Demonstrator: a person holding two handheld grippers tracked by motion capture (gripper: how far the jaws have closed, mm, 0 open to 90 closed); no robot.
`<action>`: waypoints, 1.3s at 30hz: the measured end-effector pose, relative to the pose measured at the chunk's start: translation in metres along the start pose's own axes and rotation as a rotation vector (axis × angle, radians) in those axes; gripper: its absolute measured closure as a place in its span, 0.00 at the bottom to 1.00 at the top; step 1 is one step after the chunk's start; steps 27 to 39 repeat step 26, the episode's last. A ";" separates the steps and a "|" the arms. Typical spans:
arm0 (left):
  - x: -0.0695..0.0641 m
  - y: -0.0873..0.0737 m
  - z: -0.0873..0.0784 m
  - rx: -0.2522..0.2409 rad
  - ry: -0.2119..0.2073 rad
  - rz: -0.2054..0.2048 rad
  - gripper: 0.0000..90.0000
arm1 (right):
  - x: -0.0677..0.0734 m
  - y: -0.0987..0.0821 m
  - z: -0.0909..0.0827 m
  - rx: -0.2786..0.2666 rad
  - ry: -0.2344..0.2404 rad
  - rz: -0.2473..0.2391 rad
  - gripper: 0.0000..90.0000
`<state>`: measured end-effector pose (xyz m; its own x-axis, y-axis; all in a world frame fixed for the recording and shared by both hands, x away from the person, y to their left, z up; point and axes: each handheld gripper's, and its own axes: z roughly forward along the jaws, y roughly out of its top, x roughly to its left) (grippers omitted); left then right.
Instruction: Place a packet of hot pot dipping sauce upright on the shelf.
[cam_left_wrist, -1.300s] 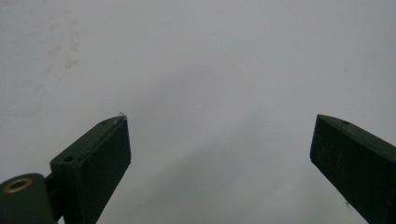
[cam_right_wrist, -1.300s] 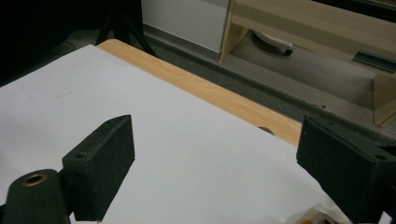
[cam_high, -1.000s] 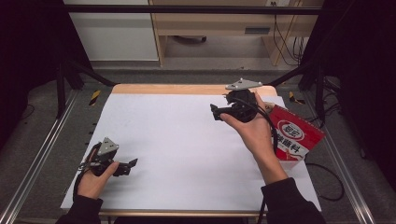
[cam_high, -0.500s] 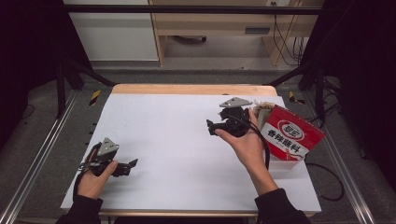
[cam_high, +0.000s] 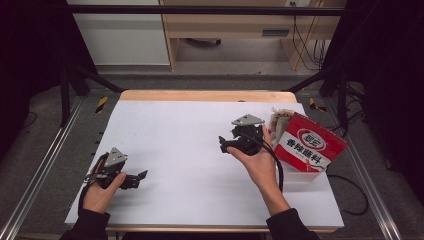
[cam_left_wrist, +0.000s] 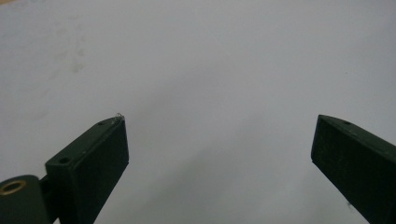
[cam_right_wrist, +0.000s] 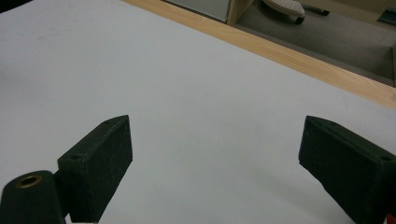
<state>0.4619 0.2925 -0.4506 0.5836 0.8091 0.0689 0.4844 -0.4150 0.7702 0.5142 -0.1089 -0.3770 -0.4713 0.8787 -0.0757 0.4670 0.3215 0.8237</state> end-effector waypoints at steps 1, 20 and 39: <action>0.000 0.000 0.000 0.000 0.001 0.000 0.05 | -0.001 -0.002 0.002 0.004 -0.009 -0.002 0.11; 0.002 -0.001 0.002 0.014 0.014 -0.005 0.05 | 0.003 -0.037 0.037 0.064 -0.030 0.055 0.10; 0.003 -0.001 0.002 0.014 0.031 -0.010 0.05 | 0.003 -0.048 0.042 0.065 -0.016 0.055 0.10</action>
